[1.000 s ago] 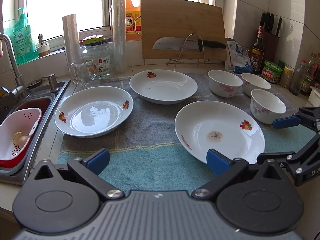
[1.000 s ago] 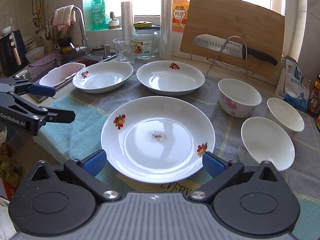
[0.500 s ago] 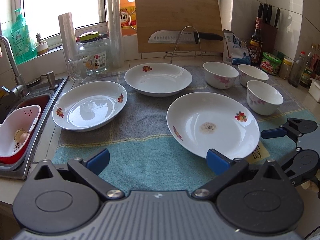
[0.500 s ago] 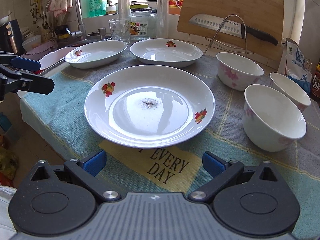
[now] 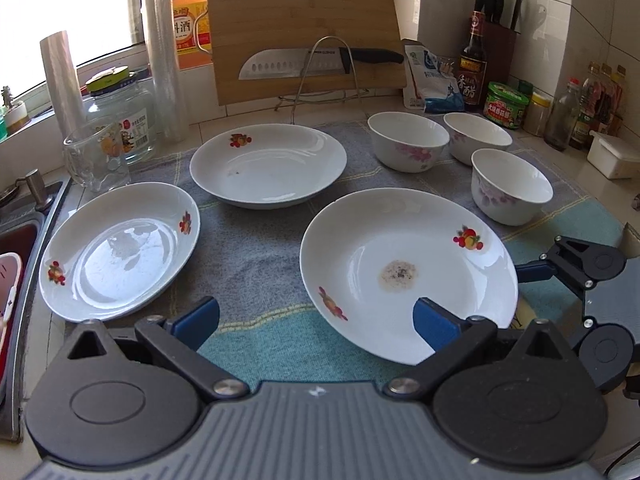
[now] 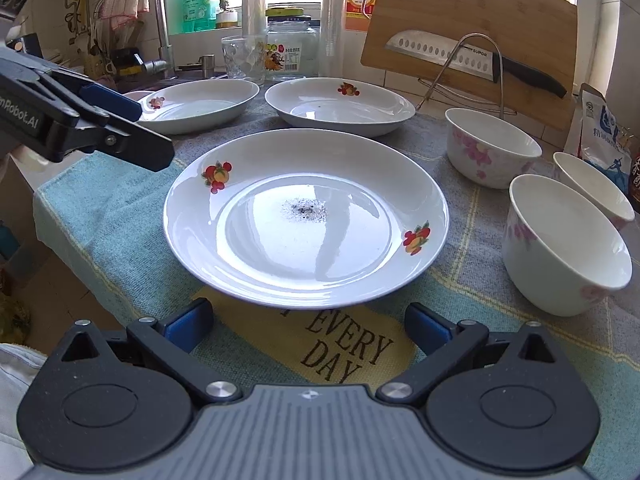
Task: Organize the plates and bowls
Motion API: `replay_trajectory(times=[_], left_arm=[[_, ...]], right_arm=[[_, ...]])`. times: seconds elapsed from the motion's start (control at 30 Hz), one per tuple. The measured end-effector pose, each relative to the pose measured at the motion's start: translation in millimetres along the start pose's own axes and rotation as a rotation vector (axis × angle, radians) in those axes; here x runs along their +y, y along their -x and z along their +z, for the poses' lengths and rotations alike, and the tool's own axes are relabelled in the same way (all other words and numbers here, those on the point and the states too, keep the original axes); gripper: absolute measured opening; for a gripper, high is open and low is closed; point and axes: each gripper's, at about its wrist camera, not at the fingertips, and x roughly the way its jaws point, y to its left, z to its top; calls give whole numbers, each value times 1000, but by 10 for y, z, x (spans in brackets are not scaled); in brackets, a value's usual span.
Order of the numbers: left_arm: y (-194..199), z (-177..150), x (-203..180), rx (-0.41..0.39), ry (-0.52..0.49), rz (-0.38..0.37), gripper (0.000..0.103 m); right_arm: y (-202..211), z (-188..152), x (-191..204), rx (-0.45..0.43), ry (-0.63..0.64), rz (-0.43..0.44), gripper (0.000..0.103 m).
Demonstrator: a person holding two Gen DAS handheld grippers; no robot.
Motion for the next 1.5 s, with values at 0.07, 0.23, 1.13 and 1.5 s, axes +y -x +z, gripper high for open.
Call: replay_trajectory(times=[0.07,0.23,1.13,1.5], left_arm=[[-110,79,9,11,-19,-36,102],[-391,275,26,63,-70,-125,102],[-1283,744,-29,362,-276,-370,102],[-1376,868,-10,438,-328,-463,97]], right_arm=[[-4,-8,-5,-11,-1,0,103],[-20,-16,-4,-40,-7,-7,103],[-28,-9,-21,-67,1,-2,103],[-58,33,-46,-50,19,15,103]])
